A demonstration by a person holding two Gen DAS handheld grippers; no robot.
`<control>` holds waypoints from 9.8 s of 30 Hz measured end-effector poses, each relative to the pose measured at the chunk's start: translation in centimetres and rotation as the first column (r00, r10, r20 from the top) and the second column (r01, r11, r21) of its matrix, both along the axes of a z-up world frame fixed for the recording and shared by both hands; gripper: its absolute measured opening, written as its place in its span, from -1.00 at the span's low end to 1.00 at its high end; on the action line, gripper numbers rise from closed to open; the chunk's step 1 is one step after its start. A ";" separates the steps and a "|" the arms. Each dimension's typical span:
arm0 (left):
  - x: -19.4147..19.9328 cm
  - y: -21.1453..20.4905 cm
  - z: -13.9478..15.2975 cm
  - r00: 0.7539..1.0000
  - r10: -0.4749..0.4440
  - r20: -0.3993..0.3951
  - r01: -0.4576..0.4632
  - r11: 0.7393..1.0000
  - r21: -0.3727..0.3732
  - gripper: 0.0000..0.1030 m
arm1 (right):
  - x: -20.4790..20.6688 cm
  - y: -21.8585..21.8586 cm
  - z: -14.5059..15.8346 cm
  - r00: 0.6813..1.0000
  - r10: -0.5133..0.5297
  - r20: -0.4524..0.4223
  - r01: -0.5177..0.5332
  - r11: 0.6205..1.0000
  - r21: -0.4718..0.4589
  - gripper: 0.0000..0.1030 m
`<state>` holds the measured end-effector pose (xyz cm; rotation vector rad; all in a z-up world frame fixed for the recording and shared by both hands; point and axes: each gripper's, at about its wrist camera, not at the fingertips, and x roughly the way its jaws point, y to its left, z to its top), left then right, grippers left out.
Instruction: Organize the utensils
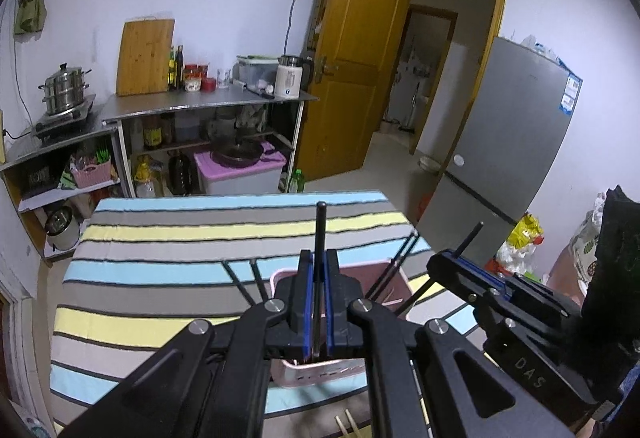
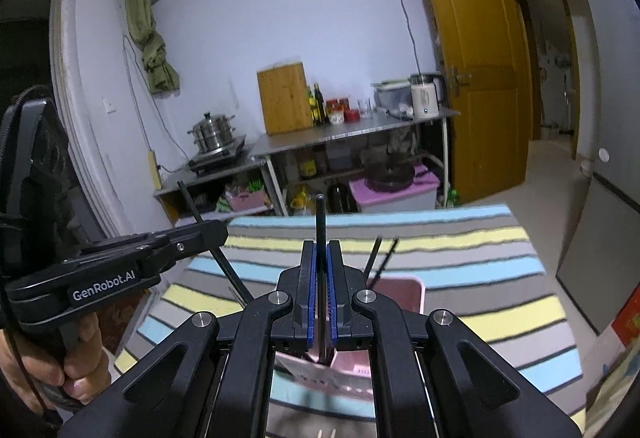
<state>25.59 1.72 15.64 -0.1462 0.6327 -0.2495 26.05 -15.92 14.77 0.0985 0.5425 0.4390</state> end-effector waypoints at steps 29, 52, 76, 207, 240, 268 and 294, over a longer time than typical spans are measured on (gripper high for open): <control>-8.0 2.0 -2.6 0.998 0.045 0.035 -0.044 0.998 -0.035 -0.35 | -7.0 -4.6 -3.1 0.997 0.002 -0.078 0.000 1.000 0.026 -0.77; -11.8 2.1 -15.2 0.979 0.052 -0.198 -0.061 0.997 -0.040 -0.35 | -9.0 -2.6 -15.1 0.943 0.064 -0.327 -0.082 0.996 -0.044 -0.77; -11.1 0.2 -17.5 0.963 -0.005 -0.271 -0.017 0.997 -0.078 -0.35 | -9.6 -3.1 -18.0 0.918 0.031 -0.395 -0.092 0.986 -0.136 -0.87; -4.3 0.7 4.9 0.993 0.014 0.115 -0.014 1.000 -0.008 -0.89 | -3.8 -2.0 6.0 0.991 -0.009 0.134 -0.002 0.997 0.079 -0.91; -0.1 -1.0 -3.4 0.999 -0.009 -0.050 0.010 1.000 0.029 -0.89 | 0.1 0.4 -2.2 0.997 0.032 -0.071 -0.034 0.999 -0.021 -0.91; -4.4 -0.7 -4.1 1.000 -0.005 -0.024 0.006 1.000 0.030 -0.33 | -3.9 -1.7 -1.5 0.999 0.035 -0.040 -0.035 0.999 -0.010 -0.63; -16.2 -1.2 -10.3 0.996 0.084 -0.016 -0.083 0.996 0.032 -0.27 | -14.9 -3.2 -7.5 0.998 0.025 -0.066 -0.030 0.997 -0.077 -0.54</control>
